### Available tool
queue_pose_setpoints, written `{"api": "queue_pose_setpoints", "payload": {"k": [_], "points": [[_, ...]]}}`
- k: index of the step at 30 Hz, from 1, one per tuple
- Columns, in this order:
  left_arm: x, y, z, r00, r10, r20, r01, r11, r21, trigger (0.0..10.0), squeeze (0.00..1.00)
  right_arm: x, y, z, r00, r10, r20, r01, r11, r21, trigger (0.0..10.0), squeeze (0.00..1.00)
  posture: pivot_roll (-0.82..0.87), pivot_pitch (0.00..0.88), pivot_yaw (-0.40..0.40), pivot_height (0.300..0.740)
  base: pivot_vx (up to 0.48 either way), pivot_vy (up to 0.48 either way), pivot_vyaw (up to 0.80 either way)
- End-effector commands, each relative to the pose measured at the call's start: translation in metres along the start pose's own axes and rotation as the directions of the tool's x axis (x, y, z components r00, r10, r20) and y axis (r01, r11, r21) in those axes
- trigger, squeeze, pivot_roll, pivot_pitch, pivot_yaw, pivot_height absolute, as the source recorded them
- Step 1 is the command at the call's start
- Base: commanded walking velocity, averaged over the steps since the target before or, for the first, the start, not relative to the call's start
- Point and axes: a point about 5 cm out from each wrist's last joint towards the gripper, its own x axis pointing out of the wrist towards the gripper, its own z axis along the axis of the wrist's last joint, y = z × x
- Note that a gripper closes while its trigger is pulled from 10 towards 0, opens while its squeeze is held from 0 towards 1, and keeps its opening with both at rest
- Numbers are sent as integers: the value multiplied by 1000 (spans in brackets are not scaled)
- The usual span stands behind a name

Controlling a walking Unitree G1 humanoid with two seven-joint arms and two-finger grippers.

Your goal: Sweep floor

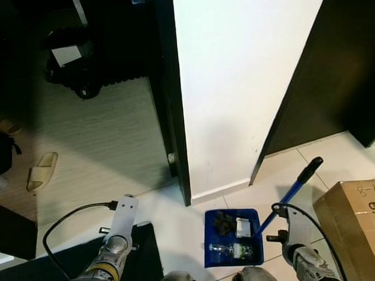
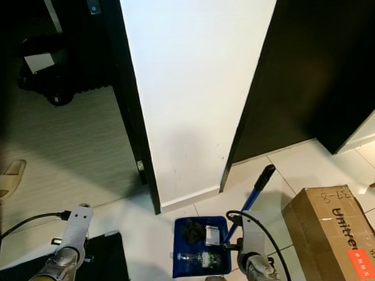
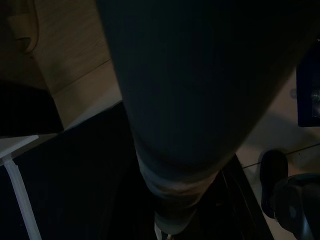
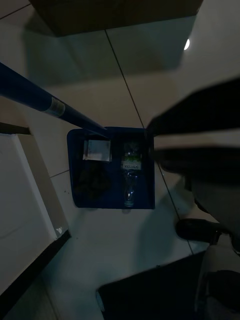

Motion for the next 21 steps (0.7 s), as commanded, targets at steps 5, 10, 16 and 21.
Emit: {"api": "queue_pose_setpoints", "payload": {"k": [5,10,16,21], "points": [[0,3,-5,1000,5,-23,-4,1000,19,10000,0,-1,3,-4,1000,3,-9,-3,1000,9,10000,1000,64,0,5,740,0,0,0],[-1,4,-7,1000,4,-24,-3,1000,28,10000,0,-2,5,-7,1000,-1,-12,1,1000,16,10000,1000,61,0,17,740,0,0,0],[-1,5,-7,1000,2,-23,-1,999,34,10000,0,-2,5,-9,1000,-10,-15,11,1000,27,0,494,61,0,21,740,0,0,0],[-1,6,-7,1000,2,-24,-2,999,38,10000,0,-2,6,-9,1000,-14,-17,14,1000,25,0,0,61,0,24,740,0,0,0]]}}
